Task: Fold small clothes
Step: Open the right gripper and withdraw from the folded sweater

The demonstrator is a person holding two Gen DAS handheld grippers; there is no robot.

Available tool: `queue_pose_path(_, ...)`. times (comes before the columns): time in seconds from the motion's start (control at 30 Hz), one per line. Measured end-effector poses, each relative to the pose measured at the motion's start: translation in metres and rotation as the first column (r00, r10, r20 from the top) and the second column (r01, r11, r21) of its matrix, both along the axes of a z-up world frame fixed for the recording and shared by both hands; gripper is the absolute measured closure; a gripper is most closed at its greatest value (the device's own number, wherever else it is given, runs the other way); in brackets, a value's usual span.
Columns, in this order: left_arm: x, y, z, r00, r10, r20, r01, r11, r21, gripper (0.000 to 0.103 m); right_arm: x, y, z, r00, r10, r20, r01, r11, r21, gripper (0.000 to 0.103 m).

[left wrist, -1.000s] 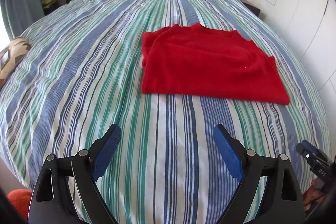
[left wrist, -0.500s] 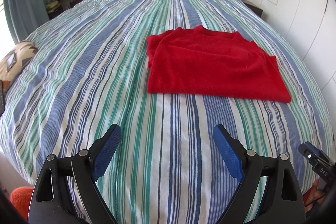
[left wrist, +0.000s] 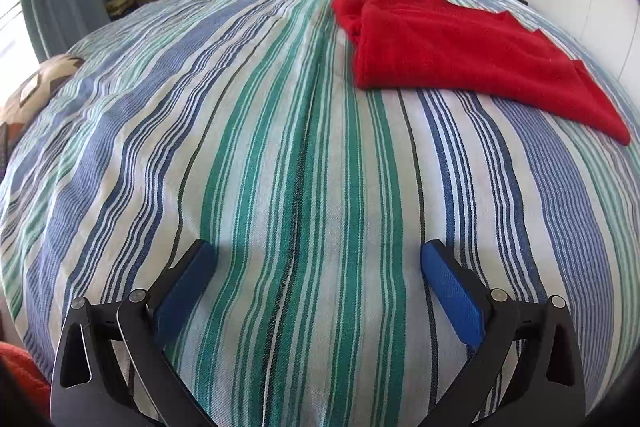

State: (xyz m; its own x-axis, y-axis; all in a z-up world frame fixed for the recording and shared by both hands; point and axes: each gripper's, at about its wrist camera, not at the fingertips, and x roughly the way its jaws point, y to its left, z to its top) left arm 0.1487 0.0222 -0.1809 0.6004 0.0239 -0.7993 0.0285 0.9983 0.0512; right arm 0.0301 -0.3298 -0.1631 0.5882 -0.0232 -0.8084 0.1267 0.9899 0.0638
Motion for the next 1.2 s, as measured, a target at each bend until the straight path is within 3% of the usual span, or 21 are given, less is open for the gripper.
queue_pose_path(0.33,0.001,0.000,-0.001,1.000,-0.008,-0.006,0.008,1.000,0.004,0.001,-0.001,0.011,-0.010,0.999,0.022,0.030,-0.020,0.998,-0.064,0.001)
queue_pose_path(1.03,0.006,-0.006,-0.001,0.999,-0.026,-0.041,0.027,0.999,0.025,0.001,0.003,0.016,-0.012,1.000,0.024,0.003,-0.024,0.994,-0.108,0.000)
queue_pose_path(1.2,0.000,-0.004,0.017,1.000,-0.020,-0.025,0.020,1.000,0.020,0.002,0.003,0.016,-0.012,1.000,0.023,0.003,-0.023,0.994,-0.109,0.000)
